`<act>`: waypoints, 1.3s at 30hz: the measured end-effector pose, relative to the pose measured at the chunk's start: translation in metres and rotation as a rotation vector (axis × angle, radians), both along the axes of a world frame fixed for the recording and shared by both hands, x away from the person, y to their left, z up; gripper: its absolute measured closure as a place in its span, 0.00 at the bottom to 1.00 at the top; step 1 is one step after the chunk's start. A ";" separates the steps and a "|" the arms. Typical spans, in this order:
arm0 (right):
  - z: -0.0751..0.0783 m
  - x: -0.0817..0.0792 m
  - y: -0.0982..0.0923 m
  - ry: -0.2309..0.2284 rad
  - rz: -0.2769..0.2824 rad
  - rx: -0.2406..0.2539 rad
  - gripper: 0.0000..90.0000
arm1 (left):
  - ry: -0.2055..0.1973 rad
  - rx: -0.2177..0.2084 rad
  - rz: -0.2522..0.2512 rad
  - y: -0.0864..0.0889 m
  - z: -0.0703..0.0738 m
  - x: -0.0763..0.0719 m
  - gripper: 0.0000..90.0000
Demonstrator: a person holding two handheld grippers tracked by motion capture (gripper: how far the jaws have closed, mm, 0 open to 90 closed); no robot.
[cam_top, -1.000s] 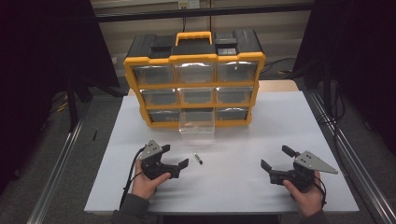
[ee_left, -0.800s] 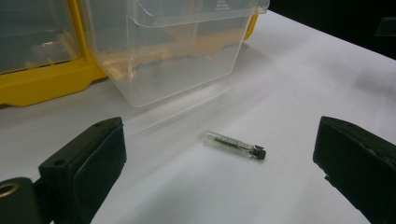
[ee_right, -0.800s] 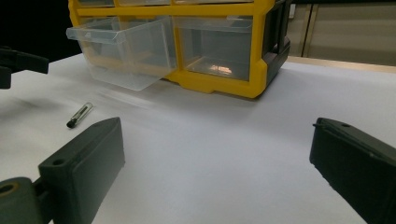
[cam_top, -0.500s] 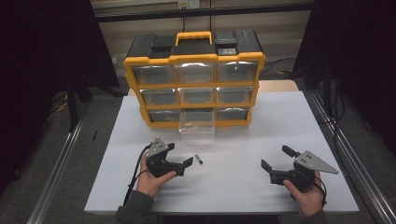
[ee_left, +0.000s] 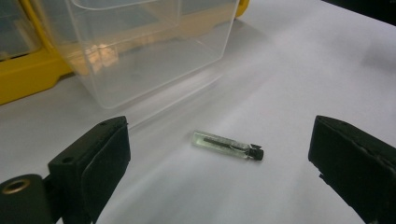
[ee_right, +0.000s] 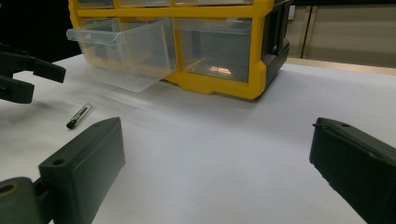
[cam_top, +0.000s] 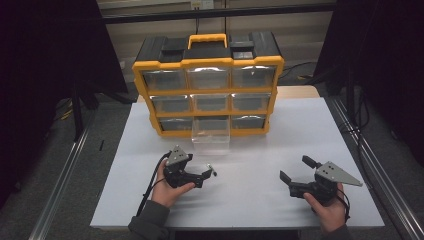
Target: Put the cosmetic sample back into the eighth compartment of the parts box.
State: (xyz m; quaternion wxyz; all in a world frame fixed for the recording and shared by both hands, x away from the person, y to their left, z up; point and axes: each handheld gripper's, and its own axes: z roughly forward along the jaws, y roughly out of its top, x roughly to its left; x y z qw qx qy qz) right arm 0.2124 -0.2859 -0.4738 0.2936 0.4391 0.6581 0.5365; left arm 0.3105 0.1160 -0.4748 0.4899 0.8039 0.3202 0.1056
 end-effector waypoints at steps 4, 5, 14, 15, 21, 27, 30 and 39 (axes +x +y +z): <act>0.000 0.000 0.000 -0.001 -0.003 0.003 0.03 | 0.016 0.008 -0.015 -0.002 -0.001 0.002 0.10; 0.000 0.000 0.000 0.000 -0.003 0.003 0.03 | 0.023 0.007 -0.014 -0.002 -0.002 0.002 0.11; 0.000 0.000 0.000 0.003 -0.006 0.009 0.03 | 0.048 0.105 -0.071 -0.015 -0.002 0.007 0.23; 0.000 0.001 0.000 0.001 -0.005 0.009 0.03 | 0.059 0.118 -0.069 -0.017 -0.002 0.008 0.24; 0.000 0.000 -0.001 0.001 -0.007 0.012 0.03 | 0.065 0.142 -0.095 -0.021 -0.005 0.014 0.33; 0.001 0.000 -0.002 0.000 -0.008 0.013 0.03 | 0.069 0.173 -0.128 -0.030 -0.003 0.017 0.38; 0.001 0.000 -0.001 0.001 -0.008 0.013 0.03 | 0.074 0.190 -0.121 -0.032 -0.005 0.018 0.40; 0.001 0.000 -0.002 0.002 -0.007 0.016 0.03 | 0.076 0.199 -0.130 -0.034 -0.010 0.020 0.43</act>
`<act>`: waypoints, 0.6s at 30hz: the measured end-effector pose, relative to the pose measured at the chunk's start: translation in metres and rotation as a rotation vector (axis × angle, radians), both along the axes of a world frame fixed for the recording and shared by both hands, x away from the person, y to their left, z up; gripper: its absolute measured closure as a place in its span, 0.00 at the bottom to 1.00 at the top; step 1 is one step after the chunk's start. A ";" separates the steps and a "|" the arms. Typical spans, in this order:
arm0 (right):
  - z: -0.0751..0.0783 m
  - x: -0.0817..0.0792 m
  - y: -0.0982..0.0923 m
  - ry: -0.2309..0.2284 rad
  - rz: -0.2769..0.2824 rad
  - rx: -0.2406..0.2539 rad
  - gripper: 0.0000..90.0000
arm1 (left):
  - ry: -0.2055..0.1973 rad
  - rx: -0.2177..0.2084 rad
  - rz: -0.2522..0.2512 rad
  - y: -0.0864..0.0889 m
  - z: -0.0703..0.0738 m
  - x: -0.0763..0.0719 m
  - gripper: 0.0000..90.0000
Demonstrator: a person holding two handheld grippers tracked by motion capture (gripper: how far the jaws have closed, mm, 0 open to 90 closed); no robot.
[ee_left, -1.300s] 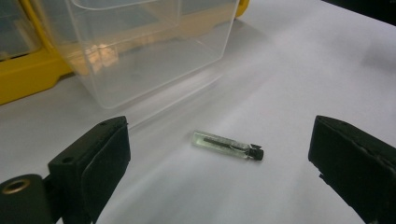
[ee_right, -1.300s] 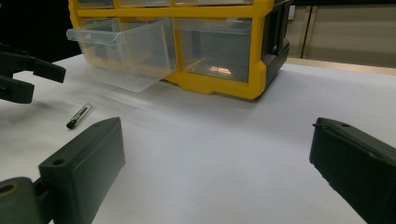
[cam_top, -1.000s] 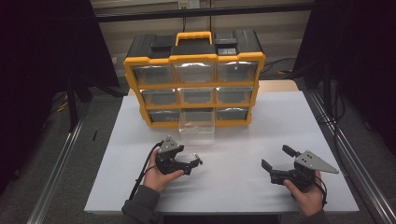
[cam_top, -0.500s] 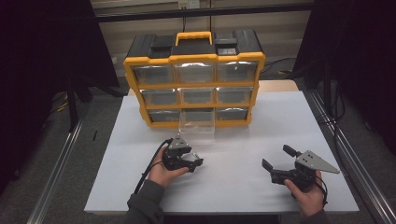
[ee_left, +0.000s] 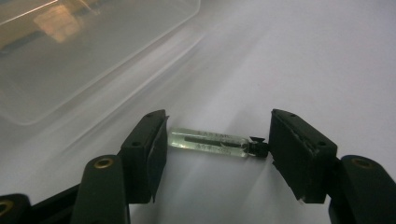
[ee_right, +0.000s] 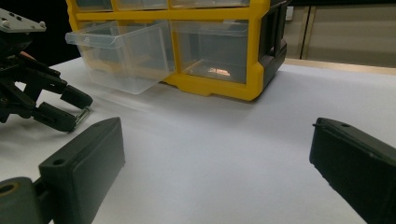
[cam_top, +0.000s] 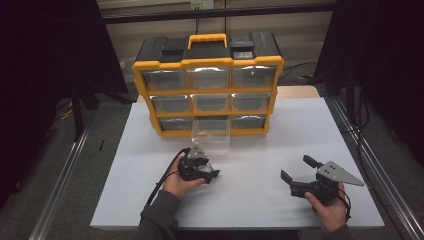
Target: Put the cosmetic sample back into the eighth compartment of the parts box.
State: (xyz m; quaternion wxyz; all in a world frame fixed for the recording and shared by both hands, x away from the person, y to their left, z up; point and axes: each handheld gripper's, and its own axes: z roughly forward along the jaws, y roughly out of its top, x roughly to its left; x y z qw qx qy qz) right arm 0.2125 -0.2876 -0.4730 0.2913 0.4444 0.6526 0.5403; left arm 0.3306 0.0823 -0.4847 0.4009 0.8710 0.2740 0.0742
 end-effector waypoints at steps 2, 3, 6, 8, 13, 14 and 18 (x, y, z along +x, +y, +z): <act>0.000 0.000 0.000 0.000 0.002 -0.001 0.03 | 0.000 0.014 -0.004 0.001 0.001 0.000 0.43; 0.000 0.000 0.000 -0.002 0.005 -0.004 0.03 | -0.008 0.011 -0.006 0.000 0.000 0.000 0.43; -0.001 0.000 0.000 0.001 0.004 -0.003 0.03 | -0.024 0.031 -0.018 0.000 0.000 -0.001 0.44; 0.000 0.000 0.000 0.001 0.003 -0.001 0.03 | -0.023 0.023 -0.018 0.000 0.000 -0.001 0.44; 0.000 0.000 0.000 0.001 0.006 -0.003 0.03 | -0.022 0.017 -0.020 0.000 0.000 -0.001 0.44; 0.000 0.000 0.000 0.001 0.006 -0.003 0.03 | -0.018 0.030 -0.016 0.001 0.001 -0.001 0.44; -0.001 0.000 0.000 0.001 0.005 -0.003 0.03 | 0.006 0.001 -0.011 0.002 0.001 0.000 0.44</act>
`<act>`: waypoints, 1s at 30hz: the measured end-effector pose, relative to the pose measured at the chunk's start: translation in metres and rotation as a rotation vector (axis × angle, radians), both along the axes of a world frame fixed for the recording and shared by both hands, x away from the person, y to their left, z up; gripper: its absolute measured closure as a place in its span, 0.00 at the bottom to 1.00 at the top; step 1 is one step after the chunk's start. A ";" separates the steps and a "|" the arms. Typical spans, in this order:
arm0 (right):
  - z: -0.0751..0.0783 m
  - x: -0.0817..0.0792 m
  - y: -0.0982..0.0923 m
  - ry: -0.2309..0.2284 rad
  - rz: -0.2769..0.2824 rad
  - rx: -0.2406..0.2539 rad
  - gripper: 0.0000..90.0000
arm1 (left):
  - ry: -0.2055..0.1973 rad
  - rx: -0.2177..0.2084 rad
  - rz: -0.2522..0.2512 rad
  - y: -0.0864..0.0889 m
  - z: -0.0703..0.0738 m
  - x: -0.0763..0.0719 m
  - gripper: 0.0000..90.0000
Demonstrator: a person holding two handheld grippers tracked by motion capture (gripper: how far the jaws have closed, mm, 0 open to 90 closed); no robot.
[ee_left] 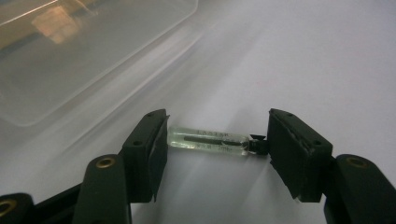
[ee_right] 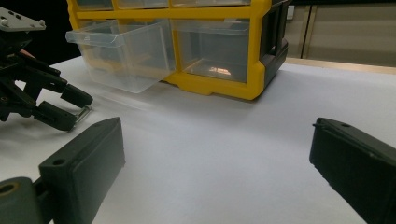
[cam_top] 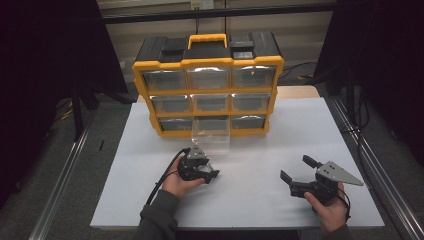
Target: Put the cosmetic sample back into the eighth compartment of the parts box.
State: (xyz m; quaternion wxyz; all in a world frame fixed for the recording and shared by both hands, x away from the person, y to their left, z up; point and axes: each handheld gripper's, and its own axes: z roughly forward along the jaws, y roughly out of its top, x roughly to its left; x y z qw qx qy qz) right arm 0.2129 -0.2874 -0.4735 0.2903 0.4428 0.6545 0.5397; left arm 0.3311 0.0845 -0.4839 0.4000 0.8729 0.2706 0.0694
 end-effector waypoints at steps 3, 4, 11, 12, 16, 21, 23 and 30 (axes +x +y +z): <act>0.000 0.000 0.000 0.000 0.001 0.000 0.03 | 0.012 0.004 0.006 0.002 0.002 0.000 0.44; 0.000 0.000 0.000 0.000 0.001 0.000 0.03 | 0.014 -0.005 0.012 0.003 0.003 0.000 0.44; 0.000 0.000 0.001 -0.004 -0.002 -0.001 0.03 | 0.032 -0.035 0.021 0.007 0.013 -0.002 0.44; 0.000 0.000 0.001 -0.007 -0.001 -0.004 0.03 | 0.034 -0.051 0.004 0.007 0.014 -0.001 0.44; 0.000 0.000 0.001 -0.006 0.004 -0.006 0.03 | 0.044 -0.056 -0.007 0.005 0.024 -0.001 0.44; 0.000 0.000 0.001 -0.007 0.004 -0.004 0.03 | 0.053 -0.058 -0.016 0.005 0.036 -0.001 0.44; 0.000 0.000 0.001 -0.007 0.005 -0.004 0.03 | 0.052 -0.059 -0.022 0.005 0.039 0.000 0.44; 0.000 0.000 0.001 -0.008 0.006 -0.005 0.03 | 0.047 -0.052 -0.034 0.004 0.051 0.002 0.44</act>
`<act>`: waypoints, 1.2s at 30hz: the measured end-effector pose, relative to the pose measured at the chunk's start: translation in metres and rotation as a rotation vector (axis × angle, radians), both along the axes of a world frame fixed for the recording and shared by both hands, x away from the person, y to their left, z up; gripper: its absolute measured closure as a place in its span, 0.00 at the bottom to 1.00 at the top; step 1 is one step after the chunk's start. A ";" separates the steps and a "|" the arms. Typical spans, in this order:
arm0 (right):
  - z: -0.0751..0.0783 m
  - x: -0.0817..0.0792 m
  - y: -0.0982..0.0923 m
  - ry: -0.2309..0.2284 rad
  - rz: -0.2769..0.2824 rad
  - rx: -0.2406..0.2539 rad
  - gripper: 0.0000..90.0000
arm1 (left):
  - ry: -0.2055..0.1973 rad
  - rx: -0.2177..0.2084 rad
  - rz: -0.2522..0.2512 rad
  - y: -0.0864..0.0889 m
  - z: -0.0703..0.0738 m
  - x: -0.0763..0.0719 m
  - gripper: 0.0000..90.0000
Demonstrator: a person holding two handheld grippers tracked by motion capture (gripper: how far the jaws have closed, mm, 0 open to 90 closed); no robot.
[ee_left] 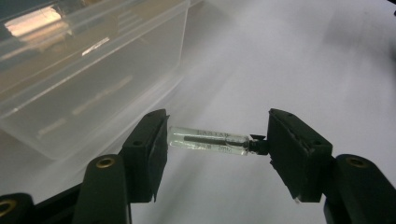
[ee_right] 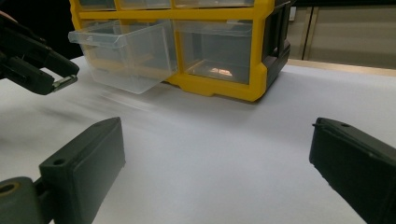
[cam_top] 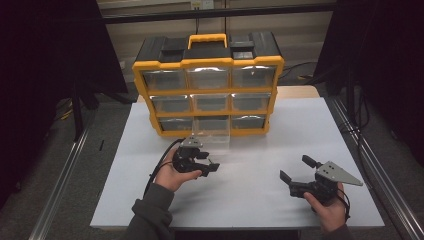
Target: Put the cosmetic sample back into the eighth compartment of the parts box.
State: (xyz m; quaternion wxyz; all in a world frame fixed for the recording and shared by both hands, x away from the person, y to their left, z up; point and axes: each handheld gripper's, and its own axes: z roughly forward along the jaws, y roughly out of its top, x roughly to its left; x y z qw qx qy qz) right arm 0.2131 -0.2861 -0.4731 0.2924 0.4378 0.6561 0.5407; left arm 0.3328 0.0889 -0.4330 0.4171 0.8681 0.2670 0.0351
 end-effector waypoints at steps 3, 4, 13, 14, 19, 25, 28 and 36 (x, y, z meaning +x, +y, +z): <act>0.000 0.000 0.000 -0.002 0.001 0.000 0.03 | -0.002 -0.015 -0.001 0.000 0.004 0.001 0.44; 0.000 0.000 0.000 -0.002 0.001 0.001 0.03 | -0.006 -0.013 -0.003 0.000 0.005 0.001 0.44; 0.000 0.000 0.001 0.002 0.001 -0.003 0.03 | -0.001 -0.016 -0.006 0.001 0.016 0.003 0.44; 0.000 0.000 0.001 0.002 0.001 -0.003 0.03 | -0.001 -0.016 -0.009 0.001 0.018 0.003 0.44; 0.000 0.000 0.002 -0.002 0.003 -0.006 0.03 | 0.007 -0.018 -0.008 0.001 0.024 0.005 0.44; 0.000 0.000 0.002 -0.002 0.002 -0.004 0.03 | 0.012 -0.004 -0.016 -0.001 0.029 0.007 0.44; 0.000 0.000 0.002 -0.002 0.004 -0.005 0.03 | 0.011 -0.014 -0.019 -0.002 0.032 0.008 0.44; 0.000 0.000 0.002 0.001 0.006 -0.004 0.03 | 0.012 -0.008 -0.026 -0.003 0.041 0.010 0.44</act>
